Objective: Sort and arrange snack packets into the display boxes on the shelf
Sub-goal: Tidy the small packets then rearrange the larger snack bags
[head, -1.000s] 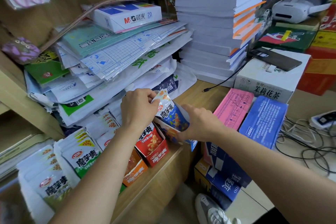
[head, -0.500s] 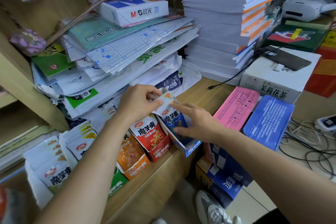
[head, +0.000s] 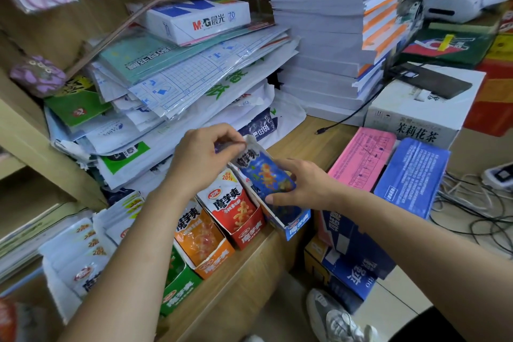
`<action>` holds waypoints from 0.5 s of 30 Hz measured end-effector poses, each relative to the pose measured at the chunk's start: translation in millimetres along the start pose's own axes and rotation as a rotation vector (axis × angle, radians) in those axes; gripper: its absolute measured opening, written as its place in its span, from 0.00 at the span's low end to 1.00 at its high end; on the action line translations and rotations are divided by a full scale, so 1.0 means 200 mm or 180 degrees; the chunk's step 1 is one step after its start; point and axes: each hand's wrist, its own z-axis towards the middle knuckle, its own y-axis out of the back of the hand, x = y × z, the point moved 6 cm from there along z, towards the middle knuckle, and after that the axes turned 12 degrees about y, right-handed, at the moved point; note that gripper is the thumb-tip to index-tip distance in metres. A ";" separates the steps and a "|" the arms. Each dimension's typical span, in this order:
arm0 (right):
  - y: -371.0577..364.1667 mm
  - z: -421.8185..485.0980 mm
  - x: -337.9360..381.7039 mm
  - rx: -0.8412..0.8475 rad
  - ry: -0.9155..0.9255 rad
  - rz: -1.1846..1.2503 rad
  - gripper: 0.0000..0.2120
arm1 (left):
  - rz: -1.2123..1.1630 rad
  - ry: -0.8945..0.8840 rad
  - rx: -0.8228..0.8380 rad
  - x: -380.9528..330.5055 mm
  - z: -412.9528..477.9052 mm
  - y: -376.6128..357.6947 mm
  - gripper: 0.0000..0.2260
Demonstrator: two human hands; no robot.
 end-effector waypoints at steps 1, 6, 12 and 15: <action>0.01 0.00 0.00 -0.0021 -0.0034 0.0185 0.22 | -0.0072 -0.0023 -0.0131 -0.01 0.00 0.02 0.03; 0.06 0.00 -0.02 -0.0487 0.0005 0.0381 0.23 | 0.0330 -0.0123 -0.0050 -0.05 -0.03 -0.08 0.02; 0.06 0.00 -0.03 -0.0562 -0.0241 -0.0106 0.27 | 0.0636 -0.0043 -0.0075 -0.04 -0.04 -0.13 0.03; 0.07 0.00 -0.05 -0.0609 -0.0407 -0.0342 0.30 | 0.0184 0.0000 -0.0189 -0.06 -0.03 -0.11 0.03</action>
